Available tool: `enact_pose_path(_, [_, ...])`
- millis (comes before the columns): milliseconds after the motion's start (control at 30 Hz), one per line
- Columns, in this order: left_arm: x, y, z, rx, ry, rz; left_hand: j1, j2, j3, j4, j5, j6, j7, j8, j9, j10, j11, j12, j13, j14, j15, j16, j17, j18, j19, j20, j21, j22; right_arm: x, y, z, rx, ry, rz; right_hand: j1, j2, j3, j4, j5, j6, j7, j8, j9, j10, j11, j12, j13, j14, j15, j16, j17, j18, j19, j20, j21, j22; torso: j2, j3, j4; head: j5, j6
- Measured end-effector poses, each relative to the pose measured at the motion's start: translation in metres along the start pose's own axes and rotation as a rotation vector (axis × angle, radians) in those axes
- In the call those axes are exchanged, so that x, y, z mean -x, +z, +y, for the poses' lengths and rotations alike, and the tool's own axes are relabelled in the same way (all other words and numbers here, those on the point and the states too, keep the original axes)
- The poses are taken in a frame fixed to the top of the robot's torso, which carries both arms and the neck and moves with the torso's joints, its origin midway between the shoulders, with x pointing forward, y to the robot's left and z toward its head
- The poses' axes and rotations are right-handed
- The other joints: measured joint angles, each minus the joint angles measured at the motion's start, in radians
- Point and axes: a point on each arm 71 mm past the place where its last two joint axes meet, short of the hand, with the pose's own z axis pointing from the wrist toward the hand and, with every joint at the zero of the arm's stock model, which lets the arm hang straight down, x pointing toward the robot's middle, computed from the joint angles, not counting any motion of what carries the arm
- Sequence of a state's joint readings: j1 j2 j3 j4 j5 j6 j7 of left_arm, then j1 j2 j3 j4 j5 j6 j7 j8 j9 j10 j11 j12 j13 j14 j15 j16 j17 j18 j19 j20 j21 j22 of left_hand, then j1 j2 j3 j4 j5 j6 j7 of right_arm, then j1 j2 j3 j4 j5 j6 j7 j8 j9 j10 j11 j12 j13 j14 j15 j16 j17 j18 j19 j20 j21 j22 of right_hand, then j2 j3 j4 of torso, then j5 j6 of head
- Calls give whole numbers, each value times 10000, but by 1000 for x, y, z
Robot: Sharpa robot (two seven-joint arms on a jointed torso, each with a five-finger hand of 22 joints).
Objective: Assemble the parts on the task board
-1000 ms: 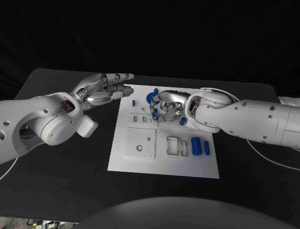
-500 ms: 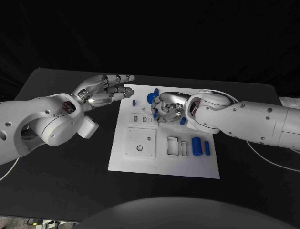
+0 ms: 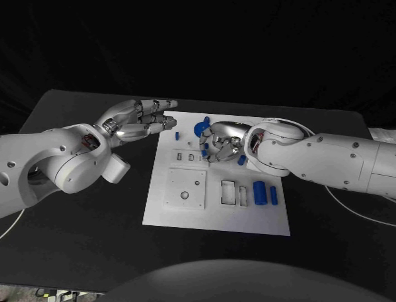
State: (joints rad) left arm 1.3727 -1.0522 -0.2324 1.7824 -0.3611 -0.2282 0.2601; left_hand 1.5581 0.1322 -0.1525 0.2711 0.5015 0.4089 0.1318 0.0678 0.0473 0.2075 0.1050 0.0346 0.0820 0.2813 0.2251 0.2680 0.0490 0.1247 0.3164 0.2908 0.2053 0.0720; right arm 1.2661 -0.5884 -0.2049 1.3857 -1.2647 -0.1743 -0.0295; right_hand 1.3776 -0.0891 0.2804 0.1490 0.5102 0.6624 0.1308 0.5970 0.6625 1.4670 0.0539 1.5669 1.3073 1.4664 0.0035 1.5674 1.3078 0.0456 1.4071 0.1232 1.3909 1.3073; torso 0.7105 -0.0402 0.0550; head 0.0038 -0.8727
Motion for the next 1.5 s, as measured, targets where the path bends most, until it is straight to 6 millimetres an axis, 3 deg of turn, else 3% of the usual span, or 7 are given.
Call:
enact_pose_path(300, [0, 0, 0, -7, 1, -4, 35, 35, 30, -30, 0, 0, 0, 0, 0, 37, 37, 0, 18, 0, 0, 0, 8, 0, 72, 1, 38, 0, -1, 0, 0, -70, -8, 165, -128, -16, -10, -75, -468, -307, 120, -725, -370, -2, 72, 0, 0, 0, 0, 0, -1, 1, -289, 36, -355, -1, 0, 0, -4, 6, 0])
enact_pose_path(533, [0, 0, 0, -43, 4, -17, 64, 6, 30, -30, 0, 39, 38, 0, 0, 72, 72, 0, 30, 74, -1, 80, 16, 1, 72, 1, 76, 1, -2, 0, -1, -112, -33, 324, -279, -80, -101, -212, -1548, -758, 216, -1701, -1001, -2, 71, 0, 0, 1, 74, 0, -2, 0, -445, 54, -586, 8, 0, 0, -1, 5, 0])
enact_pose_path(733, [1, -1, 0, -71, 8, -29, 75, -6, 30, -30, 0, 39, 38, 0, 0, 72, 72, 0, 29, 74, 0, 80, 15, 2, 72, 1, 76, 1, -3, 0, -1, -107, -74, 448, -319, -121, -258, -280, -2050, -781, 194, -2117, -1329, -2, 71, 0, 0, 1, 74, 0, -2, -1, -445, 54, -586, 7, 0, 0, 0, 5, 0])
enact_pose_path(967, [1, -1, 0, -87, 13, -42, 75, -6, 29, -30, 0, 38, 37, 0, 0, 72, 72, 0, 28, 74, 0, 79, 14, 1, 72, 1, 75, 1, -4, 0, -1, -84, -129, 487, -463, -36, -674, -301, -3178, -1306, 123, -2699, -1787, -2, 71, 0, 0, 1, 74, 0, -3, 0, -445, 55, -587, 6, 0, 0, -1, 15, 0])
enact_pose_path(1200, [2, -1, 0, -94, 16, -59, 75, -6, 27, -28, 0, 38, 36, 0, 0, 72, 72, 0, 28, 73, 0, 79, 14, 0, 72, 1, 75, 2, 0, -3, -2, 38, -232, 174, -888, -324, -1412, 306, -4470, -1640, 70, -3012, -2205, -2, 71, 0, 8, 2, 73, 0, -3, 155, -520, -13, -859, 5, 0, 0, -1, 21, 0])
enact_pose_path(1400, [3, -1, 0, -86, 23, -94, 75, -6, 27, -27, 0, 37, 36, 0, 0, 72, 72, 0, 27, 73, 0, 79, 13, 1, 72, 1, 75, 1, 20, -11, -3, 369, -375, -800, -1092, -908, -2018, 1386, -4562, -1752, -8, -3093, -2367, -2, 70, 0, 8, 2, 73, 0, -4, 156, -803, -18, -1212, 4, 0, 3, 1, 31, 0])
enact_pose_path(1500, [3, -1, 0, -85, 30, -116, 75, -6, 27, -27, 0, 37, 36, 0, 0, 91, 53, 0, 30, 93, -20, 79, 15, 1, 72, 1, 75, 2, 32, -18, -3, 618, -411, -1357, -1291, -726, -2728, 1473, -4562, -1770, 7, -3110, -2440, -2, 70, 0, 7, 2, 73, 0, -4, 157, -910, -17, -1317, 4, -5, 3, 0, 34, 0])
